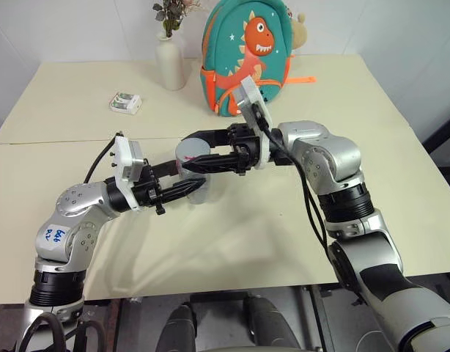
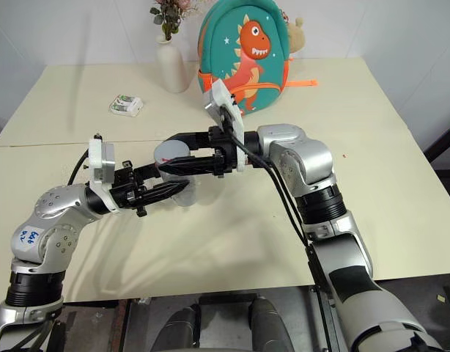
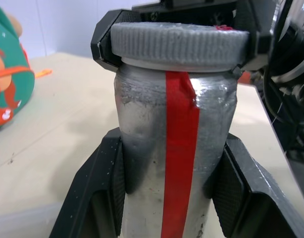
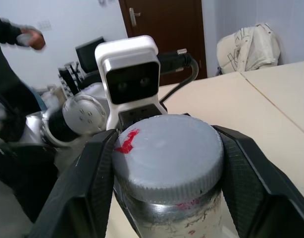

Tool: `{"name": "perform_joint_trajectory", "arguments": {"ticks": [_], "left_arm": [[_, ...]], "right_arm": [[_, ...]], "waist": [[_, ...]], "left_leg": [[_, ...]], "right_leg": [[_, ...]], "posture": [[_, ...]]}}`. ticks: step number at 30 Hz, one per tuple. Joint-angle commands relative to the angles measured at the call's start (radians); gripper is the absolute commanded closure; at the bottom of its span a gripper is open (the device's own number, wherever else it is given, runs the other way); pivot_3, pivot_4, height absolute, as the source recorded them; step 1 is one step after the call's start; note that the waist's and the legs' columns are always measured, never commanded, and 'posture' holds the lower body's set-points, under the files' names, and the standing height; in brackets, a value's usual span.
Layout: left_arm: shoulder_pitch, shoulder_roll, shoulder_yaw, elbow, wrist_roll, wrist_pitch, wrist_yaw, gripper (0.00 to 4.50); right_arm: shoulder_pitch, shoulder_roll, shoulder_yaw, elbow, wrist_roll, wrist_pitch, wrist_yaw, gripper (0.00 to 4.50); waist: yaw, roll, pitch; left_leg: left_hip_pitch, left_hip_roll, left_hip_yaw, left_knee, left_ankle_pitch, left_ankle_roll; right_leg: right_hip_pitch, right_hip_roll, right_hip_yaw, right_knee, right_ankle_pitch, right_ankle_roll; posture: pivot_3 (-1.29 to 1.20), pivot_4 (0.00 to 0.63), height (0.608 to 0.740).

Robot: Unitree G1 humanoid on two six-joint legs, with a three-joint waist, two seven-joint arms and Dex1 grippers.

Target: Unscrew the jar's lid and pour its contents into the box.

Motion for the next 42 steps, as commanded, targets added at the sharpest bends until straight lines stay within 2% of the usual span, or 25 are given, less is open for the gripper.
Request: {"name": "perform_joint_trajectory", "arguments": {"ticks": [1,3,6,8,12,14,21,25,29,31,35,42], "left_arm": [[0.022,0.011,0.010,-0.022,0.002,-0.011,-0.005,2.59],[0.031,0.015,0.015,-0.026,-0.001,-0.008,-0.003,2.59],[0.038,0.018,0.021,-0.032,-0.005,-0.006,0.001,2.59],[0.048,0.021,0.032,-0.042,-0.010,-0.007,0.005,2.59],[0.064,0.020,0.078,-0.069,-0.046,0.005,0.025,2.59],[0.074,0.024,0.117,-0.084,-0.080,0.022,0.040,2.59],[0.071,0.035,0.164,-0.094,-0.120,0.050,0.072,2.59],[0.061,0.036,0.171,-0.093,-0.136,0.062,0.083,2.59],[0.054,0.036,0.173,-0.092,-0.144,0.069,0.092,2.59],[0.054,0.036,0.173,-0.093,-0.144,0.072,0.093,2.59],[0.063,0.043,0.172,-0.099,-0.145,0.075,0.093,2.59],[0.107,0.091,0.233,-0.114,-0.132,0.072,0.117,2.59]], "right_arm": [[-0.059,0.027,-0.161,-0.080,0.215,0.122,-0.046,1.94],[-0.063,0.024,-0.226,-0.075,0.283,0.165,-0.091,1.94],[-0.056,0.011,-0.268,-0.060,0.299,0.168,-0.144,1.94],[-0.023,-0.030,-0.249,-0.042,0.218,0.106,-0.161,1.94],[0.071,-0.101,-0.179,0.068,-0.035,-0.181,-0.212,1.94],[0.131,-0.099,-0.235,0.136,-0.073,-0.279,-0.279,1.94],[0.353,-0.096,-0.163,0.268,-0.291,-0.648,-0.292,1.94],[0.393,-0.089,-0.154,0.390,-0.363,-0.782,-0.327,1.94],[0.390,-0.087,-0.158,0.454,-0.373,-0.824,-0.312,1.94],[0.381,-0.086,-0.161,0.468,-0.376,-0.827,-0.315,1.21],[0.367,-0.090,-0.165,0.476,-0.373,-0.839,-0.306,0.03],[0.339,-0.122,-0.142,0.292,-0.310,-0.775,-0.166,0.03]], "waist": [[-0.001,0.000,0.000],[0.000,0.000,0.000],[0.002,0.000,0.000],[0.003,0.000,0.000],[0.005,0.000,0.000],[0.004,0.000,0.000],[-0.003,0.000,0.000],[-0.004,0.000,0.000],[-0.004,0.000,0.000],[-0.004,0.000,0.000],[-0.004,0.000,0.000],[-0.005,0.000,0.000]], "left_leg": [[0.000,0.000,0.000,0.000,0.000,0.000],[0.000,0.000,0.000,0.000,0.000,0.000],[0.000,0.000,0.000,0.000,0.000,0.000],[0.000,0.000,0.000,0.000,0.000,0.000],[0.000,0.000,0.001,0.000,0.000,0.000],[0.000,0.000,0.001,0.000,0.000,0.000],[0.000,0.000,0.002,-0.001,0.000,0.001],[0.001,0.000,0.003,0.000,0.000,0.000],[0.001,0.000,0.003,0.003,0.000,0.000],[0.002,0.000,0.003,0.004,0.000,0.000],[0.002,0.000,0.002,0.005,0.000,0.000],[0.002,0.000,0.002,0.004,0.000,0.000]], "right_leg": [[0.000,0.000,0.000,0.000,0.000,0.000],[0.000,0.000,0.000,0.000,0.000,0.000],[0.000,0.000,0.000,0.000,0.000,0.000],[0.000,0.000,0.000,0.000,0.000,0.000],[0.000,0.000,0.000,-0.001,0.000,0.000],[0.000,0.000,0.001,-0.001,0.000,0.000],[0.000,0.000,0.002,-0.002,0.000,0.000],[0.000,0.001,0.003,0.000,0.000,0.001],[0.001,0.001,0.003,0.001,0.001,0.001],[0.002,0.001,0.003,0.001,0.001,0.001],[0.003,0.001,0.003,0.001,0.002,0.001],[0.003,0.001,0.004,0.001,0.002,0.002]], "posture": [[0.00,0.150,0.740],[0.00,0.150,0.740],[0.00,0.150,0.740],[0.00,0.150,0.740],[0.00,0.150,0.740],[0.00,0.150,0.740],[0.00,0.150,0.740],[0.00,0.150,0.740],[0.00,0.150,0.740],[0.00,0.150,0.740],[0.00,0.150,0.740],[0.00,0.150,0.740]]}}
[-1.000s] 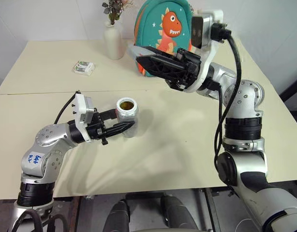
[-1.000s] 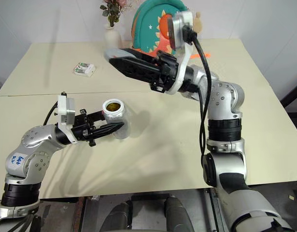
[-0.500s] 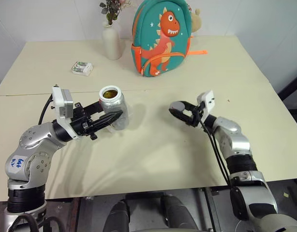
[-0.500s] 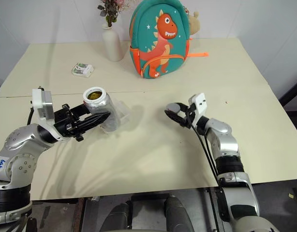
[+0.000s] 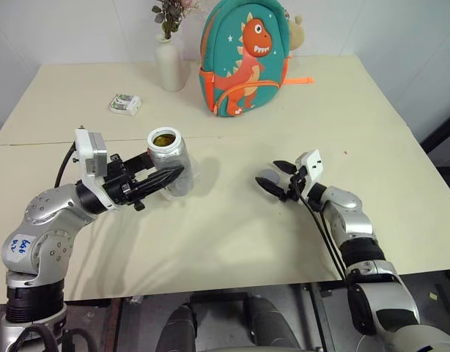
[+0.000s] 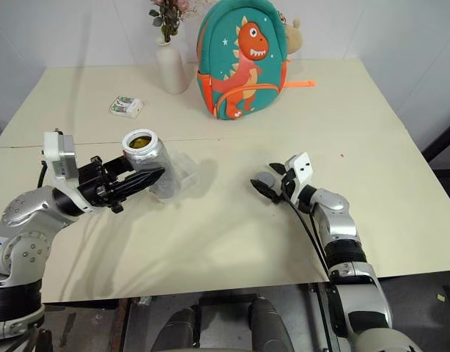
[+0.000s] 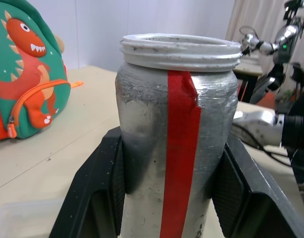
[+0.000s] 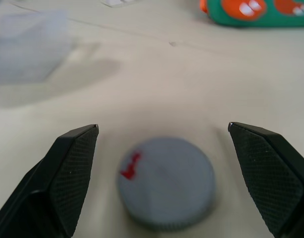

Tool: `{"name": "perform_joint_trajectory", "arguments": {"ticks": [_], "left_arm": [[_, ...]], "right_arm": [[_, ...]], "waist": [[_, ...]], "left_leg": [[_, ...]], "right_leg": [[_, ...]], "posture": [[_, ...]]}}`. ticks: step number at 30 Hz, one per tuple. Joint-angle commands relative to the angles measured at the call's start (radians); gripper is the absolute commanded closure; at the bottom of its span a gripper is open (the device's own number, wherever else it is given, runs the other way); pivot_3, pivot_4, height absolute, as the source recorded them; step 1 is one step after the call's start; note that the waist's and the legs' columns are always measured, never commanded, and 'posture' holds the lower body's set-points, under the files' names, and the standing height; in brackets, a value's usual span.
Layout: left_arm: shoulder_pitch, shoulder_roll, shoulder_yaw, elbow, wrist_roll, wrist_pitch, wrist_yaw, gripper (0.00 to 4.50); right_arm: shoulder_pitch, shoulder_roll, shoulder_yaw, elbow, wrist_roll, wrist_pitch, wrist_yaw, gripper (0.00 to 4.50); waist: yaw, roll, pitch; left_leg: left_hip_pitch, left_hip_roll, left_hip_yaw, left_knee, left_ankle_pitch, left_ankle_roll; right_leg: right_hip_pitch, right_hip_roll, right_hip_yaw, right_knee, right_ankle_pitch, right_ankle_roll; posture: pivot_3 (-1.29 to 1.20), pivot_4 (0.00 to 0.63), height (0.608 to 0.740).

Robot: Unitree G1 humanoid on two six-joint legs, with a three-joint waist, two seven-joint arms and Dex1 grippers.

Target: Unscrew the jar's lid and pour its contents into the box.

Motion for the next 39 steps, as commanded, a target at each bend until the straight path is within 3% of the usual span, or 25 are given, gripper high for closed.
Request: {"name": "perform_joint_trajectory", "arguments": {"ticks": [1,9,14,20,27,39], "left_arm": [[0.021,0.035,0.071,-0.025,0.011,-0.010,0.043,2.59],[0.110,0.125,0.216,0.027,0.014,0.035,0.101,2.59],[0.109,0.158,0.252,0.093,0.087,0.031,0.184,2.59],[0.097,0.151,0.145,0.116,0.272,-0.022,0.281,2.59],[0.039,0.155,0.012,0.147,0.420,-0.109,0.287,2.59],[-0.064,0.116,-0.053,0.202,0.446,-0.136,0.246,2.59]], "right_arm": [[-0.057,-0.027,0.011,-0.160,0.063,0.035,0.108,0.03],[-0.256,-0.059,0.073,-0.309,0.184,0.272,0.327,0.03],[-0.315,-0.040,0.104,-0.305,0.174,0.276,0.375,0.03],[-0.308,-0.045,0.103,-0.290,0.148,0.252,0.359,0.03],[-0.287,-0.105,0.099,-0.275,0.114,0.232,0.370,0.03],[-0.240,-0.141,0.116,-0.281,0.090,0.214,0.395,0.03]], "waist": [[-0.001,0.000,0.000],[0.003,0.000,0.000],[0.003,0.000,0.000],[0.011,0.000,0.000],[0.020,0.000,0.000],[0.023,0.000,0.000]], "left_leg": [[0.000,0.000,0.000,0.000,0.000,0.000],[0.000,0.000,-0.001,0.000,0.000,0.000],[0.000,0.000,-0.001,-0.001,0.000,0.000],[-0.002,0.000,-0.001,-0.002,-0.001,0.000],[-0.002,0.000,0.000,-0.002,-0.001,0.000],[-0.001,0.000,0.000,-0.002,-0.001,0.000]], "right_leg": [[0.000,0.000,0.000,0.000,0.000,0.000],[0.000,0.000,-0.001,0.000,0.000,0.000],[0.000,-0.001,-0.001,-0.002,0.000,0.000],[-0.001,-0.001,-0.001,-0.003,0.000,0.000],[-0.002,-0.001,-0.001,-0.003,0.000,0.000],[-0.002,-0.001,-0.001,-0.003,0.000,0.000]], "posture": [[0.00,0.150,0.740],[0.00,0.150,0.740],[0.00,0.150,0.740],[0.00,0.150,0.740],[0.00,0.150,0.740],[0.00,0.150,0.740]]}}
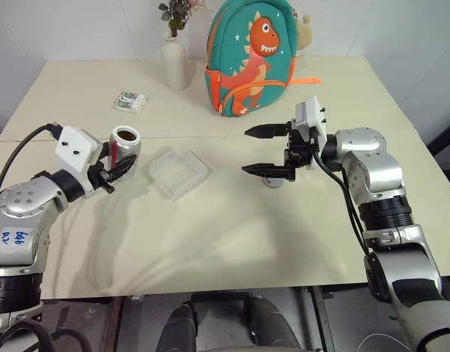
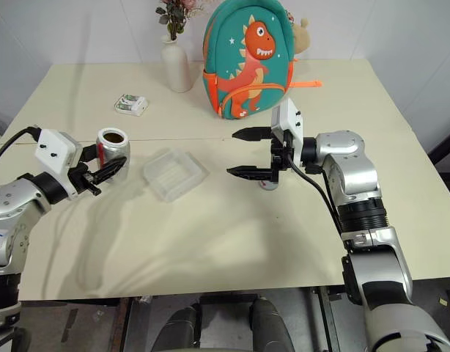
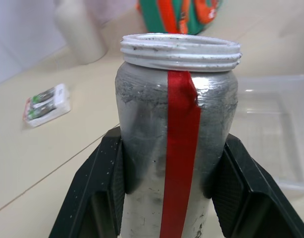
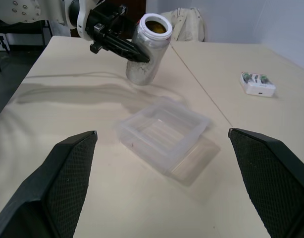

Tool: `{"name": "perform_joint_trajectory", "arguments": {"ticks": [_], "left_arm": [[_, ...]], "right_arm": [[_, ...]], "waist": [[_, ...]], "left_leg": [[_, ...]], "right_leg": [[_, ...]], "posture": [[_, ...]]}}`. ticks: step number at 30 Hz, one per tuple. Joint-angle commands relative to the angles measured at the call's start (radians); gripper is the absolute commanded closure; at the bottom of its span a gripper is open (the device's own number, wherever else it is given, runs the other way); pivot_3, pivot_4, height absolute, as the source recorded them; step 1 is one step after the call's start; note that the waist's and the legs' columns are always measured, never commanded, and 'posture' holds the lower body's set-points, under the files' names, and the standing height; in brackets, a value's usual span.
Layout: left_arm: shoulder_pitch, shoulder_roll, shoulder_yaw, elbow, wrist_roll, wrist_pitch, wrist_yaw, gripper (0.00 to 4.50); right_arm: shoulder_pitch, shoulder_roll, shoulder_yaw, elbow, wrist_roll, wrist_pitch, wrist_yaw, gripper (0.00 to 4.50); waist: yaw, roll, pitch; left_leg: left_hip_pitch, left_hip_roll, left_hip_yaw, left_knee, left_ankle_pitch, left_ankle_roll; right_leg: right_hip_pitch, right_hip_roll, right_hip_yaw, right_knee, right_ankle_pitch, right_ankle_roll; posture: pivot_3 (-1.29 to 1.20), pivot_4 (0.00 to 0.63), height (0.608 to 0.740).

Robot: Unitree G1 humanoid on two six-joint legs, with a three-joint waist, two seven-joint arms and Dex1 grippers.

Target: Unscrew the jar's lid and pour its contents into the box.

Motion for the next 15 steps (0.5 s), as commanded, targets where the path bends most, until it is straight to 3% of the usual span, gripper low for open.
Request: {"name": "perform_joint_trajectory", "arguments": {"ticks": [1,4,8,15], "left_arm": [[-0.025,-0.005,0.010,-0.003,-0.001,-0.016,-0.012,2.59],[-0.053,0.022,-0.035,0.021,0.082,-0.038,0.003,2.59],[-0.142,0.134,-0.203,0.100,0.406,-0.210,0.081,2.59],[-0.378,0.208,-0.434,0.238,0.932,-0.601,0.368,2.59]], "right_arm": [[0.002,-0.003,-0.009,-0.038,0.010,-0.013,0.005,0.03],[0.019,0.006,-0.007,-0.049,0.008,-0.018,-0.006,0.03],[0.025,0.016,-0.017,-0.056,0.016,-0.009,-0.023,0.03],[0.044,0.043,-0.025,-0.077,0.038,0.017,-0.054,0.03]], "waist": [[0.000,0.000,0.000],[0.002,0.000,0.000],[0.003,0.000,0.000],[0.004,0.000,0.000]], "left_leg": [[0.000,0.000,0.000,0.000,0.000,0.000],[0.000,0.000,0.000,0.000,0.000,0.000],[0.000,0.000,0.000,0.001,0.000,0.000],[-0.001,-0.001,0.000,0.001,0.000,0.000]], "right_leg": [[0.000,0.000,0.000,0.000,0.000,0.000],[0.000,0.000,0.000,0.000,0.000,0.000],[0.000,0.000,0.000,0.001,0.000,0.000],[0.000,0.000,0.000,0.000,0.000,0.000]], "posture": [[0.00,0.150,0.740],[0.00,0.150,0.740],[0.00,0.150,0.740],[0.00,0.150,0.740]]}}
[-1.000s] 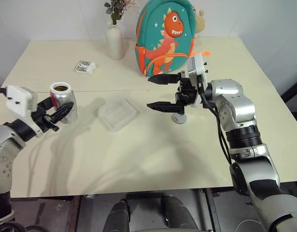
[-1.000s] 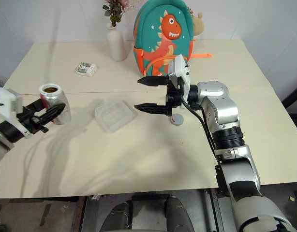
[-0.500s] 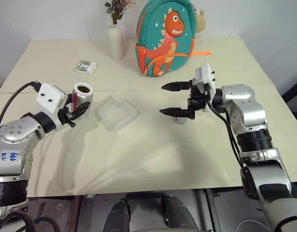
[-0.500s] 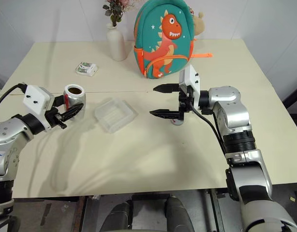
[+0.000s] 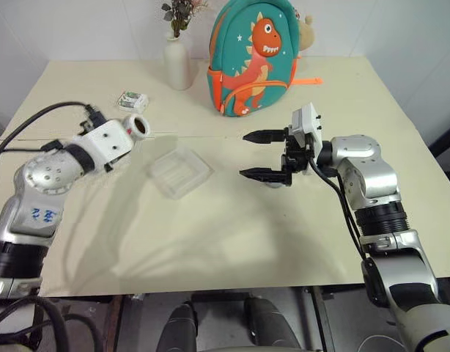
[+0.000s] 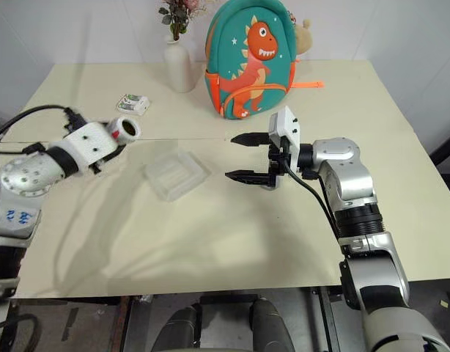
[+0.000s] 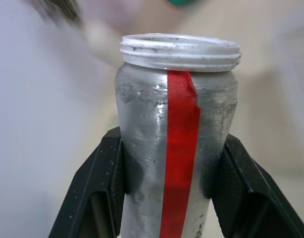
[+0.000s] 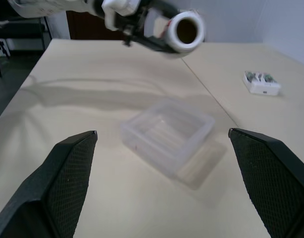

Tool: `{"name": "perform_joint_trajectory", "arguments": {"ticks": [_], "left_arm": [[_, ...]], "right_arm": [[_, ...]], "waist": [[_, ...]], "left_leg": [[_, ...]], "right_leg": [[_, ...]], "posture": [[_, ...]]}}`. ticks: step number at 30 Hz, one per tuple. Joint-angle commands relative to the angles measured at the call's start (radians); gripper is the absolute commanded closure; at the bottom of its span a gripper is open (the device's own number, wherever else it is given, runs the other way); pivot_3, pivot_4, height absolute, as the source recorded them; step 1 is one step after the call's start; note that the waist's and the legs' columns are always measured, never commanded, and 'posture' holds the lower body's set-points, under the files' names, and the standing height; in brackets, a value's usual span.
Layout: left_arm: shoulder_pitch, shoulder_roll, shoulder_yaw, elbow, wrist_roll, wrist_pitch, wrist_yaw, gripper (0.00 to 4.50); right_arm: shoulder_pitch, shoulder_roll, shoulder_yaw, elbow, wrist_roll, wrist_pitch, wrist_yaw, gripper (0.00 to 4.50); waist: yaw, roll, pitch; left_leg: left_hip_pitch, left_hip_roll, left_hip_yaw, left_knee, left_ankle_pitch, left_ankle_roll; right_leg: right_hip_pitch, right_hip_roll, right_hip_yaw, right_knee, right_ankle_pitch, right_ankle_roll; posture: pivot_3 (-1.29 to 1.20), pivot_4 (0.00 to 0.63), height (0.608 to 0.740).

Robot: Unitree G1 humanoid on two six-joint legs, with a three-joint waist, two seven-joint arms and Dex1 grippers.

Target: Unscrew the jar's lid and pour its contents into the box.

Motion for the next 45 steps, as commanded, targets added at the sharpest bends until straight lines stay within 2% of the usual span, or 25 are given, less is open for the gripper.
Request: {"name": "perform_joint_trajectory", "arguments": {"ticks": [1,6,13,19,24,28,30,33,36,38,41,45], "left_arm": [[-0.096,0.065,-0.092,0.031,0.279,-0.190,0.150,2.59],[-0.270,0.124,-0.278,0.123,0.715,-0.330,0.354,2.59],[-0.411,0.093,-0.404,0.236,0.994,-0.353,0.556,2.59],[-0.426,0.081,-0.446,0.197,1.057,-0.401,0.559,2.59],[-0.408,0.093,-0.408,0.152,1.006,-0.430,0.490,2.59],[-0.370,0.095,-0.338,0.154,0.890,-0.416,0.389,2.59],[-0.333,0.097,-0.270,0.158,0.783,-0.399,0.331,2.59],[-0.247,0.084,-0.128,0.166,0.535,-0.339,0.189,2.59],[-0.120,0.005,0.103,0.130,0.211,-0.098,0.002,2.59],[-0.027,-0.109,0.307,0.054,-0.029,0.171,-0.101,2.59],[0.072,-0.219,0.512,-0.066,-0.229,0.377,-0.132,2.59],[0.172,-0.330,0.696,-0.174,-0.400,0.539,-0.088,2.59]], "right_arm": [[0.011,0.008,-0.025,-0.049,0.031,0.015,-0.019,0.03],[0.025,0.025,-0.035,-0.073,0.060,0.050,-0.049,0.03],[0.043,0.050,-0.061,-0.108,0.102,0.092,-0.107,0.03],[0.062,0.072,-0.070,-0.117,0.121,0.111,-0.138,0.03],[0.063,0.095,-0.064,-0.098,0.119,0.095,-0.147,0.03],[0.061,0.102,-0.065,-0.092,0.117,0.092,-0.144,0.03],[0.064,0.100,-0.065,-0.093,0.116,0.092,-0.142,0.03],[0.072,0.095,-0.065,-0.102,0.119,0.100,-0.139,0.03],[0.081,0.088,-0.061,-0.113,0.119,0.105,-0.132,0.03],[0.089,0.084,-0.053,-0.128,0.119,0.108,-0.123,0.03],[0.094,0.080,-0.041,-0.150,0.114,0.113,-0.116,0.03],[0.093,0.077,-0.025,-0.173,0.104,0.117,-0.108,0.03]], "waist": [[-0.002,0.000,0.000],[-0.003,0.000,0.000],[-0.001,0.000,0.000],[-0.001,0.000,0.000],[-0.002,0.000,0.000],[-0.003,0.000,0.000],[-0.004,0.000,0.000],[-0.006,0.000,0.000],[-0.007,0.000,0.000],[-0.006,0.000,0.000],[-0.007,0.000,0.000],[-0.004,-0.001,0.000]], "left_leg": [[0.000,0.000,0.000,0.000,0.000,0.000],[-0.001,0.000,0.001,-0.001,0.000,0.001],[-0.001,0.000,0.001,0.001,0.000,0.001],[-0.001,-0.001,0.001,0.001,0.000,0.001],[-0.001,-0.001,0.001,0.001,0.000,0.001],[-0.001,-0.001,0.001,0.002,0.000,0.002],[-0.001,-0.001,0.001,0.002,0.000,0.002],[0.000,0.000,0.001,0.002,0.001,0.002],[0.000,0.000,0.001,0.002,0.001,0.002],[0.001,0.000,0.001,0.002,0.001,0.003],[0.001,0.000,0.000,0.004,0.001,0.003],[0.000,0.000,-0.003,0.005,0.001,0.002]], "right_leg": [[0.000,0.000,0.000,0.000,0.000,0.000],[-0.001,0.000,0.001,0.001,0.000,0.001],[-0.002,0.000,0.001,0.003,-0.001,0.001],[-0.002,0.000,0.001,0.005,-0.001,0.001],[-0.002,0.000,0.001,0.006,-0.001,0.001],[-0.002,0.000,0.001,0.007,-0.001,0.001],[-0.002,0.000,0.001,0.007,-0.001,0.001],[-0.002,0.000,0.001,0.008,-0.001,0.001],[-0.002,0.001,0.001,0.009,-0.001,0.000],[-0.002,0.000,0.001,0.009,-0.001,0.000],[-0.001,0.000,0.000,0.010,-0.001,0.000],[-0.001,0.001,-0.002,0.010,-0.001,-0.001]], "posture": [[0.00,0.150,0.740],[0.00,0.150,0.740],[0.00,0.150,0.740],[0.00,0.150,0.740],[0.00,0.150,0.740],[0.00,0.150,0.740],[0.00,0.150,0.740],[0.00,0.150,0.740],[0.00,0.150,0.740],[0.00,0.150,0.740],[0.00,0.150,0.740],[0.00,0.150,0.740]]}}
